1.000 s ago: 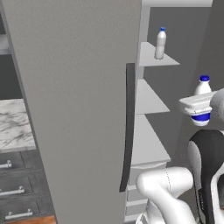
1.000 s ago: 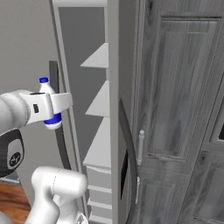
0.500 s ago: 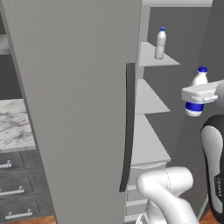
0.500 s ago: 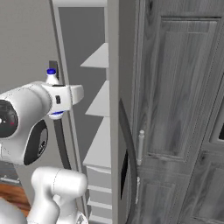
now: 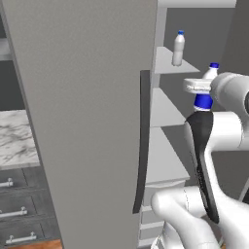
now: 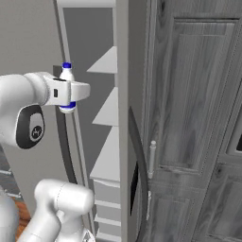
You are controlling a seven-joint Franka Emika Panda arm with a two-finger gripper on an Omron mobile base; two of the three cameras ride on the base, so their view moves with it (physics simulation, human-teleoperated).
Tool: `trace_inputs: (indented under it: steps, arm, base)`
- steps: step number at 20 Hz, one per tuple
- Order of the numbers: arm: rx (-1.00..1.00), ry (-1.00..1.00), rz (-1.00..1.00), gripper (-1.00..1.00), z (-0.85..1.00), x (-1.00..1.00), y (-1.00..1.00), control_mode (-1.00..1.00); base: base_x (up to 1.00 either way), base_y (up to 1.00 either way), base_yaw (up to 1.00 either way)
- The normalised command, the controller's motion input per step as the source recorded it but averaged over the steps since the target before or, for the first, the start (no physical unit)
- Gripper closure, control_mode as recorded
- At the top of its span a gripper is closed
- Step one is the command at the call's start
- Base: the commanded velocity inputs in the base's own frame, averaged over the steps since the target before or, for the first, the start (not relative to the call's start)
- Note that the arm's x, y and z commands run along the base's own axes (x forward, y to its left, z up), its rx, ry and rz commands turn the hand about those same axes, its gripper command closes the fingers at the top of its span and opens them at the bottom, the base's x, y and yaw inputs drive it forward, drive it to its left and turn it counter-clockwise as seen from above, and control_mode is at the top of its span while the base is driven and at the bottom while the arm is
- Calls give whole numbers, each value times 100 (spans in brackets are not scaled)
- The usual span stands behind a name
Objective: Take the bottled waters from the counter and place them in the freezer to freeze. Close the freezer door after placing the bottles.
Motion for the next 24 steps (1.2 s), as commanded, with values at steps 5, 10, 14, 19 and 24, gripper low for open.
trace_inputs:
  steps: [5, 10, 14, 19, 24]
  arm:
    - [0, -3, 1, 100, 5, 37, -14, -100]
    - [0, 10, 15, 100, 7, 43, -20, -100]
    - [-1, 4, 12, 100, 1, 42, -12, -100]
    - [0, 0, 14, 100, 0, 48, -3, -100]
    - [-4, 0, 11, 100, 0, 39, 0, -100]
  base:
    - [0, 0, 0]
    - [0, 0, 0]
    - [0, 0, 0]
    - [0, 0, 0]
    - [0, 0, 0]
